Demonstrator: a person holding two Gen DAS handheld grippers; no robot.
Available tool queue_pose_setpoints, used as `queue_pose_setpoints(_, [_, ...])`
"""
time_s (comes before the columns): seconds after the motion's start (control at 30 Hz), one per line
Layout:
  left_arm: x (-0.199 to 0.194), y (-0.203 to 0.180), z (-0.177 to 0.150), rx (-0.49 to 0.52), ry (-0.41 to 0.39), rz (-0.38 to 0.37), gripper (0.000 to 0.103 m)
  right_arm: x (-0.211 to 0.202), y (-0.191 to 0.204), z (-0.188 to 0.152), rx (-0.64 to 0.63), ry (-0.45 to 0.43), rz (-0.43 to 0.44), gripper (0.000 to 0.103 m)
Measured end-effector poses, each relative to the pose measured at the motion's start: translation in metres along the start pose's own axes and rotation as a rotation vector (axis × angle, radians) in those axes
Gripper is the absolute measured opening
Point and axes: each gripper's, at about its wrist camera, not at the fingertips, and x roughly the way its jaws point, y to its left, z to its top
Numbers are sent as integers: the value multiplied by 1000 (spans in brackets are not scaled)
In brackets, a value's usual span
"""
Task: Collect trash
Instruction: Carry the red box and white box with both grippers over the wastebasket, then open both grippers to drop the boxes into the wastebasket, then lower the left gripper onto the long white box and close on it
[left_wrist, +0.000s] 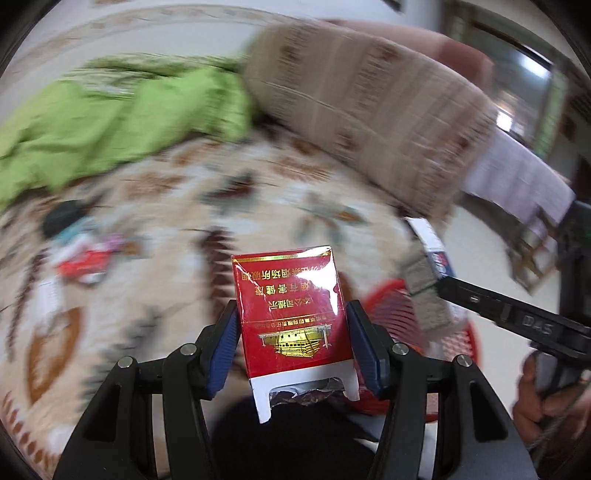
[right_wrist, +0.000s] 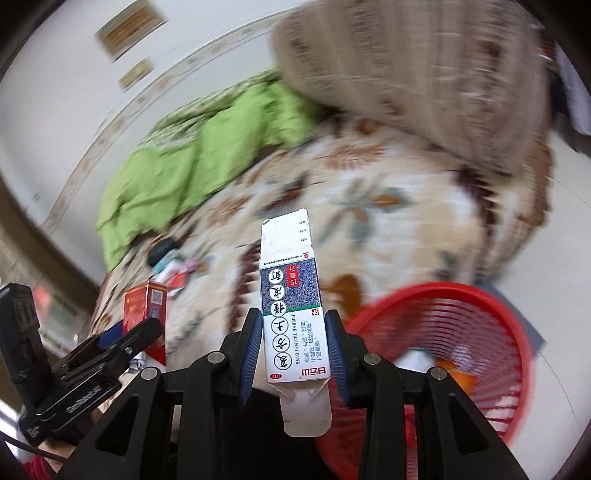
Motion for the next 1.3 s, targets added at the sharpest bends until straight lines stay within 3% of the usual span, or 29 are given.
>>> queue_pose_setpoints(0.23, [48, -62, 9, 82, 151, -220, 58, -24, -61, -7, 111, -11, -102, 38])
queue_pose_setpoints(0.4, [49, -71, 3, 107, 156, -205, 65, -26, -74, -6, 149, -15, -136, 50])
queue_pose_setpoints(0.57, [34, -38, 5, 38, 122, -159, 66, -23, -59, 1, 108, -33, -119, 50])
queue_pose_setpoints(0.77, [15, 27, -5, -87, 93, -33, 66, 4, -15, 7, 4, -5, -48, 50])
queue_pose_setpoints(0.97, [-18, 103, -25, -220, 56, 120, 66, 52, 59, 3, -170, 65, 39, 51])
queue_pose_setpoints(1.3, [-66, 221, -66, -484, 17, 299, 66, 136, 180, -26, -413, 156, 138, 51])
